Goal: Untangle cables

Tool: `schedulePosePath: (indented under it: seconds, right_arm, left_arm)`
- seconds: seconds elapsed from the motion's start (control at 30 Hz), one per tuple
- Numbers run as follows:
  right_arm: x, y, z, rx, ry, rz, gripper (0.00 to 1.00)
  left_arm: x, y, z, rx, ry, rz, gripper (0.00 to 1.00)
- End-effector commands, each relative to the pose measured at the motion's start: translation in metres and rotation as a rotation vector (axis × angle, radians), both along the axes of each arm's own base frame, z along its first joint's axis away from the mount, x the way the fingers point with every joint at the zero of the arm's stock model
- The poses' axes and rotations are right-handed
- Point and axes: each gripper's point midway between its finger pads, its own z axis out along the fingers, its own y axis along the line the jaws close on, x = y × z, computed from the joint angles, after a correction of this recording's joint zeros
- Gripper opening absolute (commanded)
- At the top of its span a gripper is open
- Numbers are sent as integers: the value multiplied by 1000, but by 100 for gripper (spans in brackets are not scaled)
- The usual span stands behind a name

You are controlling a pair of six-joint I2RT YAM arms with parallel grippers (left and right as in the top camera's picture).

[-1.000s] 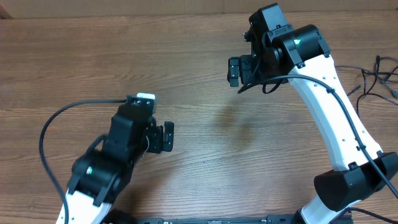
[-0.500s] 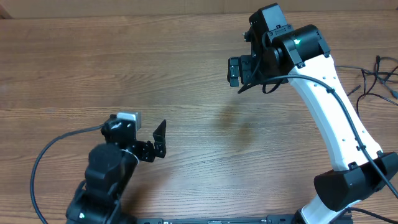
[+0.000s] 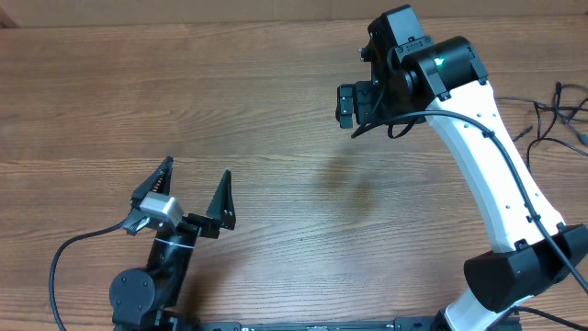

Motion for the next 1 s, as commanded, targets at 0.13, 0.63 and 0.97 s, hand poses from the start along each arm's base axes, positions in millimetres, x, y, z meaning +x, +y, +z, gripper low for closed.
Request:
schedulePosePath:
  seconds: [0.13,0.63,0.97]
  right_arm:
    - [-1,3,-1,10,5,1,100]
    - [-1,3,-1,10,5,1,100]
    - [-1,3,-1,10,5,1,100]
  left_arm:
    - [-5,15,13,-1,-108,62,99]
    - [-28,31,1,-53,-304,129,100]
    - [-16,45,-33,-37,-158,206,100]
